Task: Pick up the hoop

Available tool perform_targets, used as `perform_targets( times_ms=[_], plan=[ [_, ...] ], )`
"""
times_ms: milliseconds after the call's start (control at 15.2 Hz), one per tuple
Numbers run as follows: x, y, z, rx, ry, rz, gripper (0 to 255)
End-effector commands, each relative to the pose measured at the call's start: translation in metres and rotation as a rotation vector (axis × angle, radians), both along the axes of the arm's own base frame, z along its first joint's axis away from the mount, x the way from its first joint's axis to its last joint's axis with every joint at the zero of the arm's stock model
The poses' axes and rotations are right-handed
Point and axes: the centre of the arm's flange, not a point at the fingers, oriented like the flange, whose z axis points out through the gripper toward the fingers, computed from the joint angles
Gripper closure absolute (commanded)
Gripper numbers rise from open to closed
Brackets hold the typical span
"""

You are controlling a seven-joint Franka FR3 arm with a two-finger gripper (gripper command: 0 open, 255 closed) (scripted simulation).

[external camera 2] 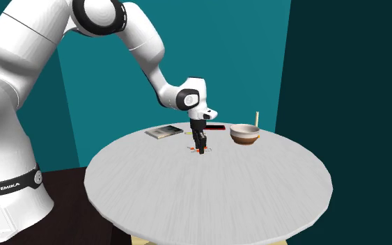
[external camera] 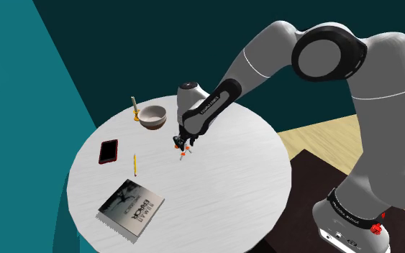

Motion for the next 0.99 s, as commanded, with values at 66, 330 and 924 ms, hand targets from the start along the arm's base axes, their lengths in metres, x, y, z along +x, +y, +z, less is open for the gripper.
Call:
perform_targets(
  times_ms=[66,330,924],
  plan=[
    [-0.002,0.004,-0.005,0.003,0.004,0.005,255],
    [-0.001,0.006,-0.004,0.002,0.003,0.006,255],
    [-0.002,0.003,0.033,0.003,0.004,0.005,255]
  ],
)
